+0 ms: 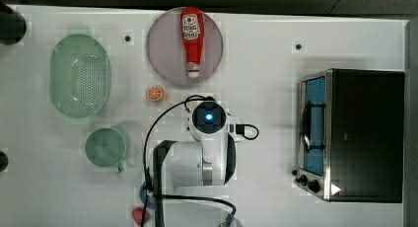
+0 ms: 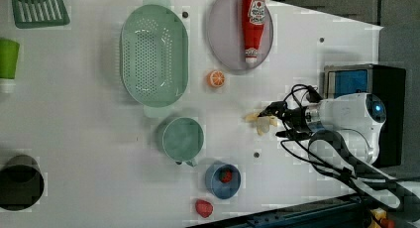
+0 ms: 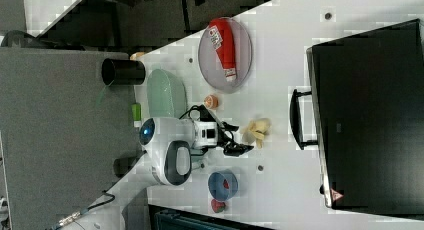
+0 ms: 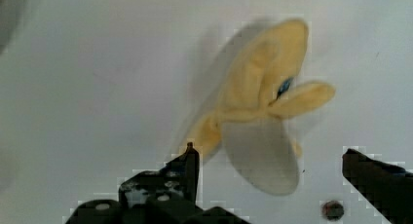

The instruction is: Pick banana from table and place on oven.

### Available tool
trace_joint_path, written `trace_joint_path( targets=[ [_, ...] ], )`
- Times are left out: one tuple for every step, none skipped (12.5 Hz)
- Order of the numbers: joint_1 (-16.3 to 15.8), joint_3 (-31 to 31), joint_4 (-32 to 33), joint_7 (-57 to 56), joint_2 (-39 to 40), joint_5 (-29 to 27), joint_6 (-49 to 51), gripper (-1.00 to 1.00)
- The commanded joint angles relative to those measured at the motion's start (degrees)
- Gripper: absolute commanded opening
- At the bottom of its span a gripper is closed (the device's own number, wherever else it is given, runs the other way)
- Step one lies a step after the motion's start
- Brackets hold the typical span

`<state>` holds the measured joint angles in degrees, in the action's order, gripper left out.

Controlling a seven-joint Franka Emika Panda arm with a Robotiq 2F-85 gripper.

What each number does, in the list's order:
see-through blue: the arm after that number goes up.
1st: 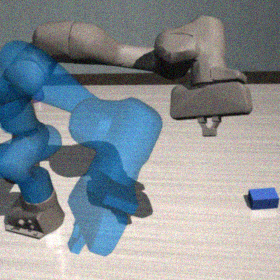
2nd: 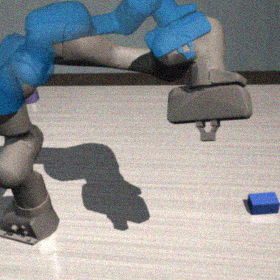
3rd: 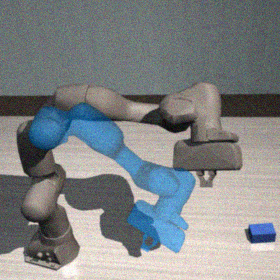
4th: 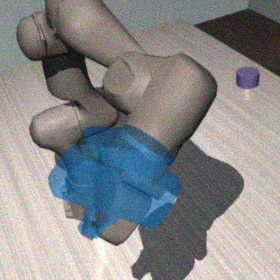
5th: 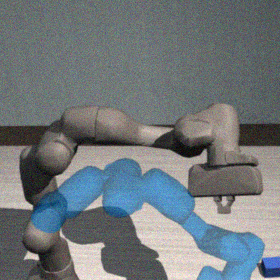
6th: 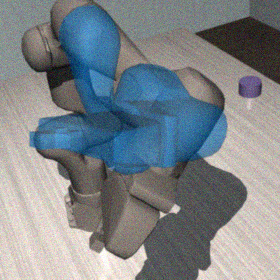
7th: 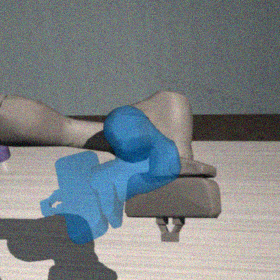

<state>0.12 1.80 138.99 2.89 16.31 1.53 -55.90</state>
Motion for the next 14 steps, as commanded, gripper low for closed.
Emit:
trace_joint_path(
  targets=[
    [0.36, -0.74, 0.16, 2.15, 1.05, -0.09, -5.06, 0.92],
    [0.37, -0.75, 0.25, 2.15, 1.72, -0.08, -6.74, 0.69],
    [0.35, -0.70, 0.28, 2.15, 2.21, -0.09, -8.18, 0.43],
    [0.35, -0.68, 0.32, 2.15, 2.64, -0.08, -8.48, 0.18],
    [0.35, -0.62, 0.32, 2.15, 2.83, -0.08, -8.49, -0.06],
    [0.35, -0.62, 0.35, 2.15, 2.94, -0.09, -8.49, -0.28],
    [0.35, -0.61, 0.35, 2.15, 3.06, -0.08, -8.47, -0.50],
    [0.36, -0.63, 0.32, 2.15, 3.10, -0.09, -8.49, -0.58],
    [0.37, -0.63, 0.26, 2.15, 3.04, -0.09, -8.47, -0.58],
    [0.35, -0.55, 0.17, 2.15, 2.55, -0.08, -8.44, -0.58],
    [0.35, -0.42, 0.03, 2.15, 1.19, -0.09, -8.20, -0.58],
    [0.36, -0.32, -0.14, 2.15, -1.29, -0.09, -7.71, -0.58],
    [0.36, -0.25, -0.18, 2.15, -4.80, -0.09, -5.86, -0.58],
    [0.36, -0.19, -0.58, 2.15, -8.96, -0.09, -2.21, -0.58]
  ],
)
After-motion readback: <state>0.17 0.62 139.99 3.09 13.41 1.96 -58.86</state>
